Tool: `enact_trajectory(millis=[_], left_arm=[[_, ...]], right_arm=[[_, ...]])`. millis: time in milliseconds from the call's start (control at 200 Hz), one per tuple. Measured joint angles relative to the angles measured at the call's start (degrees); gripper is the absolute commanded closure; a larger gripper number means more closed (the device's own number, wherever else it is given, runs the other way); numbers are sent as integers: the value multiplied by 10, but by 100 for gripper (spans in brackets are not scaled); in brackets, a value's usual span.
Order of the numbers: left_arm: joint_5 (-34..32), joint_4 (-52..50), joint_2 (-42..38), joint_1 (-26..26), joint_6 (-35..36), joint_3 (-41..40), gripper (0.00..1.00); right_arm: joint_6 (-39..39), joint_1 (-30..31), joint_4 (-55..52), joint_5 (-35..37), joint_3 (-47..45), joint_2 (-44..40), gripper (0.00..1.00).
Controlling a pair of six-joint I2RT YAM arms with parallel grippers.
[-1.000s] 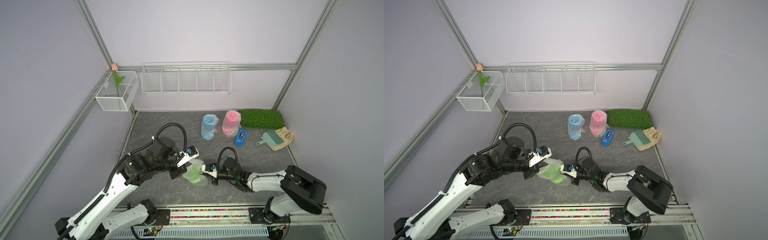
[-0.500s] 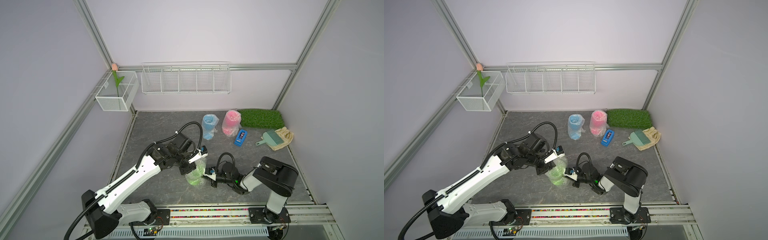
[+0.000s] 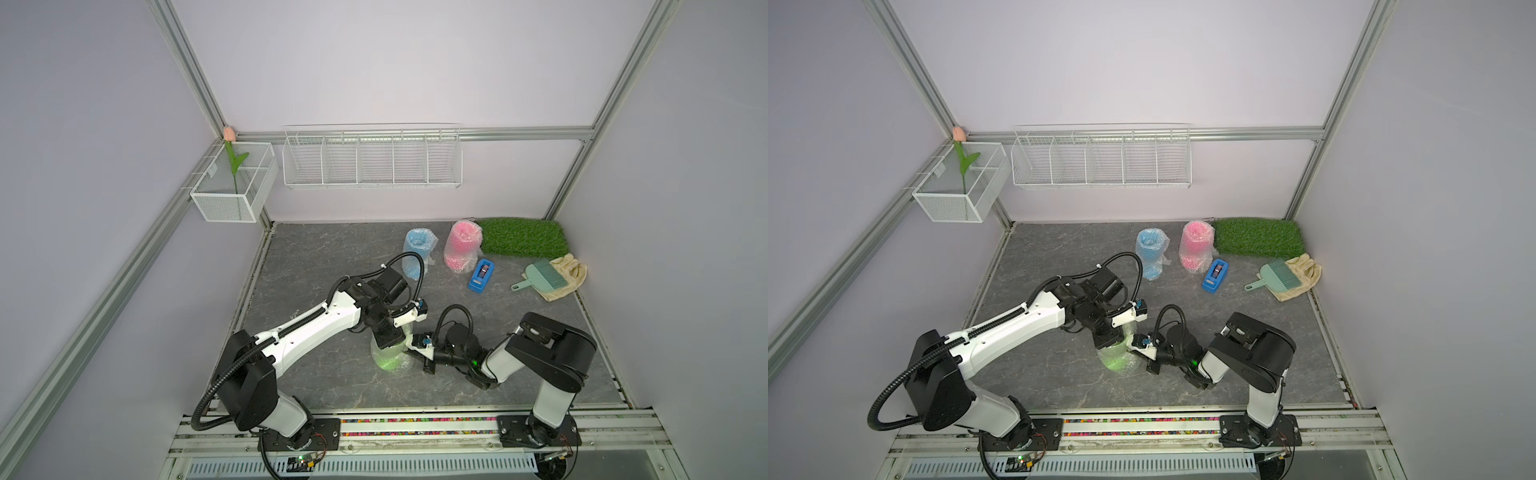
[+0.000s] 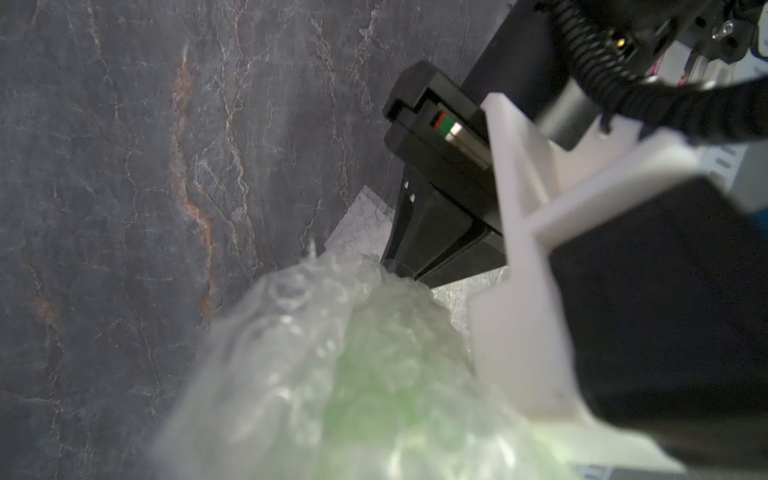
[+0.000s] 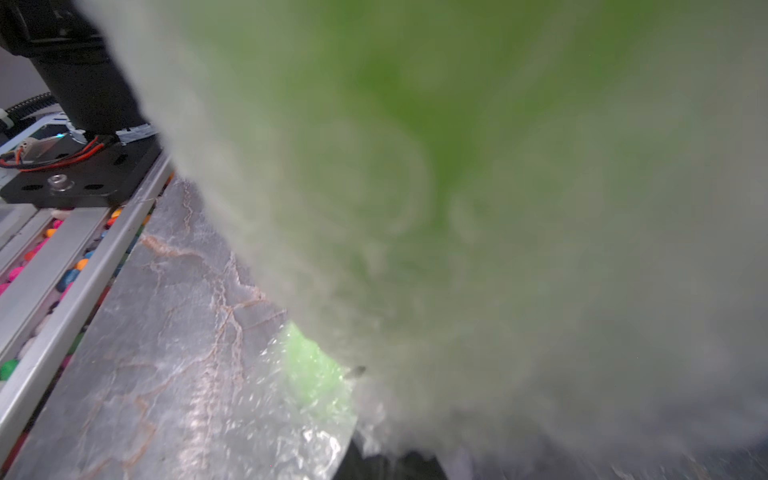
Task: Wrap wine glasses in bubble wrap
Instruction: Wrap the wine glass in bubble wrap.
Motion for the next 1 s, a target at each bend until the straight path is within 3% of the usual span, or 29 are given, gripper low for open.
enact_trajectory(millis=[90,195,410,600,790,1000], left_arm=[[-3,0,-3,0,-4,2,82],[-19,-13,-14,0,-22,5,71],[-71,-54,-54,0,-66,47,54],[-76,-33,-110,1,-98,83,44],[-56,3,-119,1,-121,84,46],[-54,1,-64,1,-144,84,76]], right_arm=[[0,-2,0,-1,0,-1,93],[0,-3,-1,-2,0,-5,93],[-1,-7,-21,1,1,-15,93],[-1,-7,-37,1,2,-19,93],[-1,-7,-42,0,3,-21,93],[-1,-7,-44,0,3,-22,93]])
